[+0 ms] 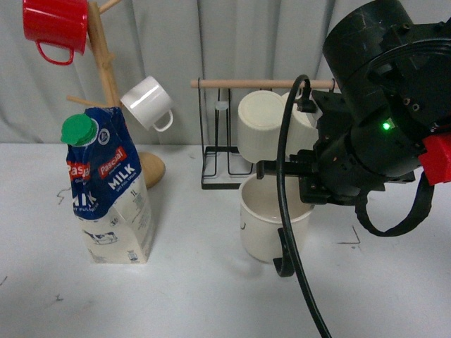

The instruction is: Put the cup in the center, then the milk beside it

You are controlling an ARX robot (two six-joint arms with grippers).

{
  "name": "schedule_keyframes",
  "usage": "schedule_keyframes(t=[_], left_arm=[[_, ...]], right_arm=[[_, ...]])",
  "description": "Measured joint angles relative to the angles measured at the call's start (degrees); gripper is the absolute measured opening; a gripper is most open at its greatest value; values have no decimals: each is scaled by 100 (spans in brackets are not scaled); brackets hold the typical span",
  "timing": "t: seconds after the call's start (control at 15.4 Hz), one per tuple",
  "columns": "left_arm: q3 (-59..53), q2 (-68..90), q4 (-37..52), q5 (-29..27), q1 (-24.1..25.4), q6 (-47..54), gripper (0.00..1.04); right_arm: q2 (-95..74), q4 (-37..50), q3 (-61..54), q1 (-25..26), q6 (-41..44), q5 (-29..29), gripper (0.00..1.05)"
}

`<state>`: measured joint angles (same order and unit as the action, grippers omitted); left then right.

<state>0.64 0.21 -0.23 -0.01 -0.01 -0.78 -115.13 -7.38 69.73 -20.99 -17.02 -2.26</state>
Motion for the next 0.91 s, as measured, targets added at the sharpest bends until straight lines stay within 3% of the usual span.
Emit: schedule_keyframes(t=[0.71,0.78,0.91], left_arm=[[0,0,2,0,0,-2,98],[0,0,2,0,0,-2,98],[0,0,2,-2,0,-2,98]], right_arm=[[-116,-44,17,76,170,-90,3],[-153,-59,17,96,280,-118,19],[28,-87,-11,157,317,111,86]])
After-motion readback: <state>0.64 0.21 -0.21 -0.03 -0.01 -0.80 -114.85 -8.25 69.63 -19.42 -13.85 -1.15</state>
